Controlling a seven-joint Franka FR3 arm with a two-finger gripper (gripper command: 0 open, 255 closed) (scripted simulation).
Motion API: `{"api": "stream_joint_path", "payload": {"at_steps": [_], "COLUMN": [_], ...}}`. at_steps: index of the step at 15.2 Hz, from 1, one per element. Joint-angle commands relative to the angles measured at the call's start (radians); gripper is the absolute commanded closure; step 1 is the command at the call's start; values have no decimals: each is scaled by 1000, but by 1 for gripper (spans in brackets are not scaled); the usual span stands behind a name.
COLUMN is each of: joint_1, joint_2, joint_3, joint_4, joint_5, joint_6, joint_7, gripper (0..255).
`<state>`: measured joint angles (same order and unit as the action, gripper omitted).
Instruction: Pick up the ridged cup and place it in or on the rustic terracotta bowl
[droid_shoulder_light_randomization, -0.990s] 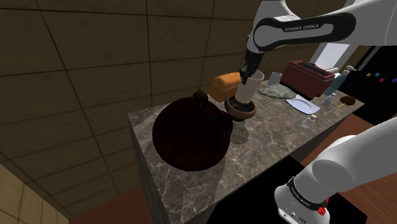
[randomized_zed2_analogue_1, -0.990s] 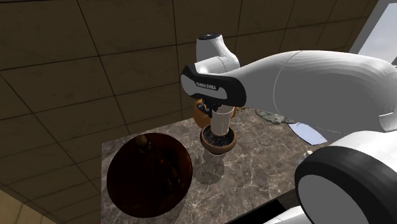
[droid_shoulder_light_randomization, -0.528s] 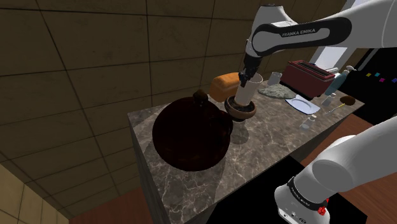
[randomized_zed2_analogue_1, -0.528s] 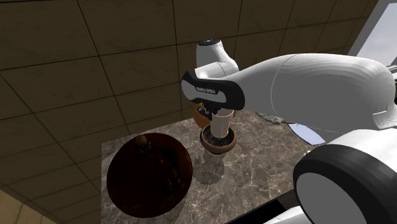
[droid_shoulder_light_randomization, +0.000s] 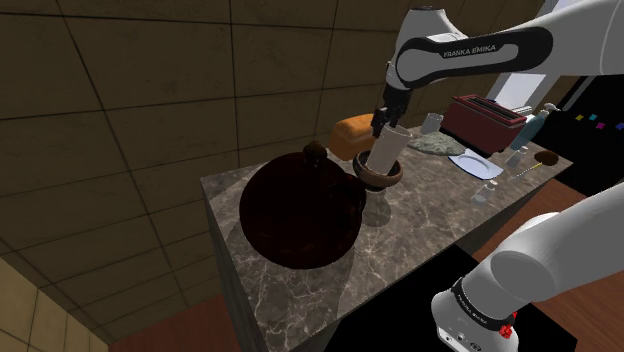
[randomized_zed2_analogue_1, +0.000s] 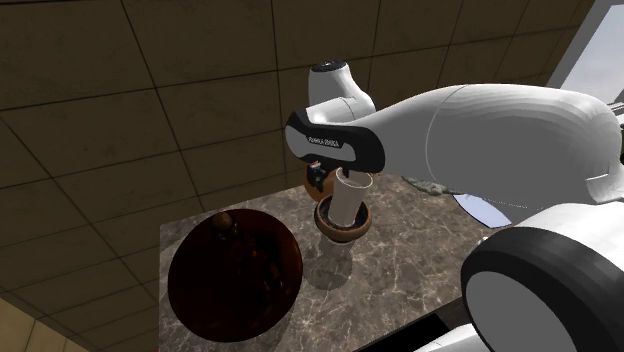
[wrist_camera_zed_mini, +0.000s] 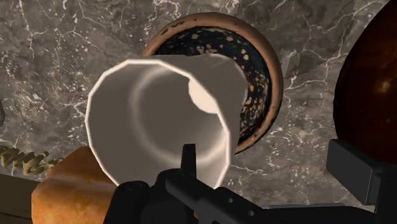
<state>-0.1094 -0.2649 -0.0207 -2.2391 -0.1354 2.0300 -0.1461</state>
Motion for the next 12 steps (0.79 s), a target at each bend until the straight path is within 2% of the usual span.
{"api": "stream_joint_path", "payload": {"at_steps": [1, 5, 12], "joint_1": [0, 6, 6], "joint_2": [0, -29, -29], "joint_3": [0, 9, 9], "joint_4": [0, 99, 99], "joint_5": [0, 8, 8], "joint_6": [0, -128, -128], "joint_7": [0, -4, -4], "gripper": [0, 0, 0]}}
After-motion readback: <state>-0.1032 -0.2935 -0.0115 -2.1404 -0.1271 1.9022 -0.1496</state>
